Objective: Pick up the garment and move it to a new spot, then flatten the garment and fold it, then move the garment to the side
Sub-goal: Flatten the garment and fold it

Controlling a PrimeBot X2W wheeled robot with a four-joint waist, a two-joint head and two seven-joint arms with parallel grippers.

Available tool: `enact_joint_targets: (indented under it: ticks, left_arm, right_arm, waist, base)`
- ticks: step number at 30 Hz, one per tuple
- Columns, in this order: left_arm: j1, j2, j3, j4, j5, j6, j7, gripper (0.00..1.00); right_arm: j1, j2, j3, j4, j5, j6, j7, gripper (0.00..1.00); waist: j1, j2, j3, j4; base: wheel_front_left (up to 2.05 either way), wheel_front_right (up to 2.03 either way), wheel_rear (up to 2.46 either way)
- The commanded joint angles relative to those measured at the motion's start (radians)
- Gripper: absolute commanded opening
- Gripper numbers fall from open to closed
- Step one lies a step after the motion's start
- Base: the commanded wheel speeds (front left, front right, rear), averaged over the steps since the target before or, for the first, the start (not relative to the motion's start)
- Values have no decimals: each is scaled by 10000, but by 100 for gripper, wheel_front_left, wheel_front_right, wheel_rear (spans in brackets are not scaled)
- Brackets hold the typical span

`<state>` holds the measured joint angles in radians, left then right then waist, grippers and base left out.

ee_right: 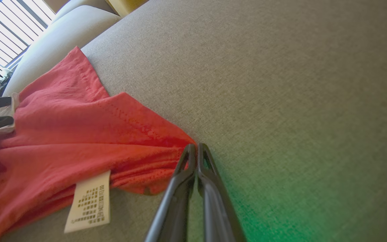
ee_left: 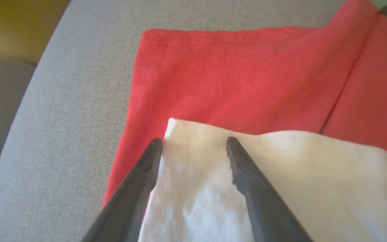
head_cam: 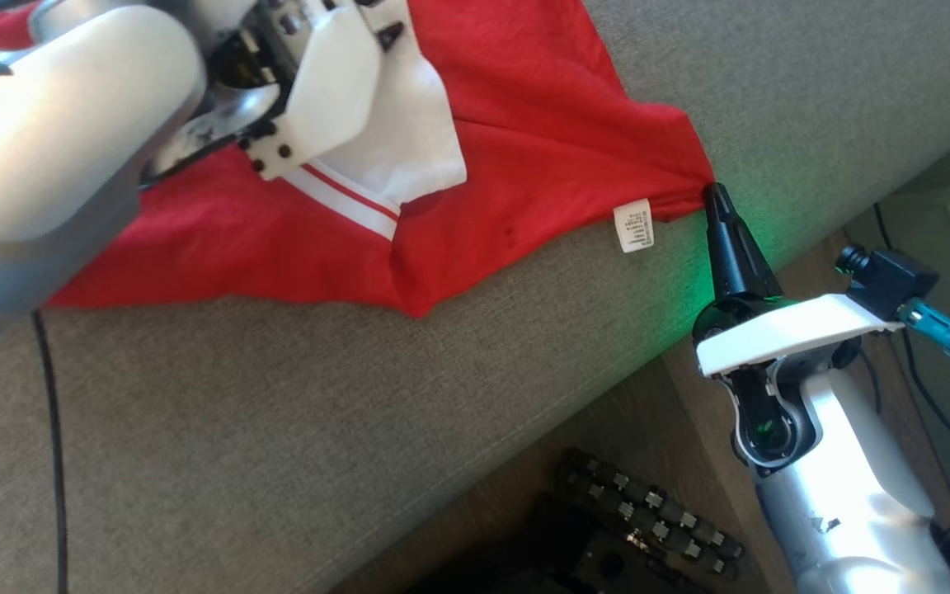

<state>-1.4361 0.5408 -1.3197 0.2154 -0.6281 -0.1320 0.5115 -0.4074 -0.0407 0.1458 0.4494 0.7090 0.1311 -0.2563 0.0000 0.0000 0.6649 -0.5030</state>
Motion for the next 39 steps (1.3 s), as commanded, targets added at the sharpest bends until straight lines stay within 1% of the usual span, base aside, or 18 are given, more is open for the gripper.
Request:
enact_joint_targets:
  ticks: [1, 7, 8, 9, 10, 11, 12, 16, 19, 22, 23, 26, 28, 31, 35, 36, 39]
  left_arm:
    - [-472, 161, 396, -195, 241, 14, -27, 100]
    - [-399, 106, 396, -42, 505, 14, 25, 100]
    - [-368, 98, 396, -65, 549, 14, 56, 93]
    - [-344, 92, 395, -87, 587, 14, 66, 76]
    - [-314, 79, 395, -118, 612, 14, 63, 47]
    - [-285, 65, 395, -150, 615, 14, 48, 21]
    - [-262, 54, 395, -190, 629, 14, 25, 0]
    - [-214, 88, 395, -387, 712, 14, -69, 0]
    - [-220, 89, 395, -524, 777, 14, -422, 0]
    - [-354, 5, 395, -512, 580, 14, -1312, 0]
    - [-354, 5, 395, -512, 580, 14, -1312, 0]
    - [-584, 2, 395, -362, 224, 14, -2499, 0]
    - [-805, 159, 395, -185, 77, 14, -3448, 0]
    - [-1010, 526, 500, 278, -212, 14, -4918, 0]
    - [-863, 1250, 1074, 776, -515, 88, -6289, 0]
    - [-685, 1684, 1374, 842, -736, 208, -6743, 0]
    - [-348, 2407, 1818, 753, -1270, 354, -7068, 0]
  right_arm:
    - [5, -95, 148, -210, 112, -4, -55, 0]
    - [27, -95, 226, -292, 178, -4, -55, 0]
    - [42, -95, 220, -302, 179, -4, -55, 0]
    - [56, -95, 204, -319, 181, -4, -55, 0]
    - [71, -95, 185, -335, 175, -4, -55, 0]
    - [84, -95, 162, -349, 164, -4, -55, 0]
    - [97, -95, 134, -364, 146, -4, -55, 0]
    - [132, -95, 56, -384, 59, -4, -55, 0]
    - [170, -95, -96, -460, -137, -4, -55, 0]
    - [242, -95, -348, -740, -465, -4, -55, 0]
    - [242, -95, -348, -740, -465, -4, -55, 0]
    - [331, -95, -599, -1225, -840, -4, -55, 0]
    - [352, -95, -743, -1548, -1215, -4, -55, 0]
    - [307, -95, -920, -1812, -1885, -4, -55, 0]
    - [-54, -95, -1224, -1801, -2747, -4, -6, 0]
    - [-370, -95, -1525, -1901, -3034, -4, 361, 0]
    - [-974, -202, -1999, -2278, -3243, -4, 1296, 0]
  waist:
    - [0, 0, 35, -62]
    - [0, 0, 71, -170]
    - [0, 0, 67, -177]
    - [0, 0, 62, -182]
    - [0, 0, 58, -184]
    - [0, 0, 52, -185]
    - [0, 0, 44, -185]
    - [0, 0, -47, -163]
    - [0, 0, -237, -6]
    - [0, 0, -609, 325]
    - [0, 0, -609, 325]
    - [0, 0, -1231, 786]
    - [0, 0, -1741, 1118]
    - [0, 0, -2599, 1652]
    - [0, 0, -3779, 2349]
    - [0, 0, -4352, 2686]
    - [0, 0, -5104, 3129]
  base:
    - [0, 0, 0]
    - [0, 0, 0]
    - [0, 0, 0]
    - [0, 0, 0]
    - [0, 0, 0]
    - [0, 0, 0]
    - [0, 0, 0]
    - [0, 0, 0]
    - [0, 0, 0]
    - [0, 0, 0]
    - [0, 0, 0]
    - [0, 0, 0]
    - [0, 0, 0]
    - [0, 0, 0]
    - [0, 0, 0]
    - [0, 0, 0]
    - [0, 0, 0]
